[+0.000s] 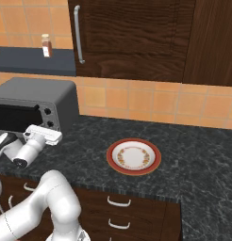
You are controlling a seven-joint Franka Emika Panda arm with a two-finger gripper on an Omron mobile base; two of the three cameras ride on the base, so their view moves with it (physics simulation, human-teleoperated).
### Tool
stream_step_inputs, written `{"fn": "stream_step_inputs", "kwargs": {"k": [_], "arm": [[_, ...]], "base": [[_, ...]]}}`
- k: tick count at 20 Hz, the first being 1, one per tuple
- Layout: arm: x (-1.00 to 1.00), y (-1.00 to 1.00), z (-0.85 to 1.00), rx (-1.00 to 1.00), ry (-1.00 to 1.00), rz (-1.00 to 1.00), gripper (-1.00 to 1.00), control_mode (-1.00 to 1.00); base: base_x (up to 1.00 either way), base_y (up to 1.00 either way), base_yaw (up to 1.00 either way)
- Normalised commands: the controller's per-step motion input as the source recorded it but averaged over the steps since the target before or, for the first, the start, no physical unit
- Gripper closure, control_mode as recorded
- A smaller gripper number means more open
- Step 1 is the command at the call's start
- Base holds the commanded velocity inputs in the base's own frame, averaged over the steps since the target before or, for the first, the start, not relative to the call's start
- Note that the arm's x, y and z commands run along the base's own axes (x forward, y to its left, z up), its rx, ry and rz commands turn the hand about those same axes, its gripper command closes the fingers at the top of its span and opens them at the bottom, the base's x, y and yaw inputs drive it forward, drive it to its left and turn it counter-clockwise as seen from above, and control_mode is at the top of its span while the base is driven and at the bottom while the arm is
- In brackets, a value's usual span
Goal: Pick up the kebab skewer and baguette bread, and place them inside the toaster oven. Close the toaster oven door and start by setting the timer.
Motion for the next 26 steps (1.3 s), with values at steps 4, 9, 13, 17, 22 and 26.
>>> {"fn": "stream_step_inputs", "kwargs": {"k": [4,9,13,17,22,26], "arm": [[0.05,0.00,0.00,0.00,-0.01,-0.01,-1.00,-1.00],[0.00,0.05,0.07,0.00,0.00,-0.03,-1.00,-1.00],[0.00,0.11,0.06,0.00,0.00,-0.05,-1.00,-1.00],[0.00,0.01,0.20,0.01,0.00,-0.05,-1.00,-1.00],[0.01,0.00,0.07,0.01,0.00,-0.04,-1.00,-1.00],[0.09,0.03,0.12,0.00,0.00,-0.02,-1.00,-1.00]], "base": [[0.00,0.00,0.00],[0.00,0.00,0.00],[0.00,0.00,0.00],[0.00,0.00,0.00],[0.00,0.00,0.00],[0.00,0.00,0.00]]}}
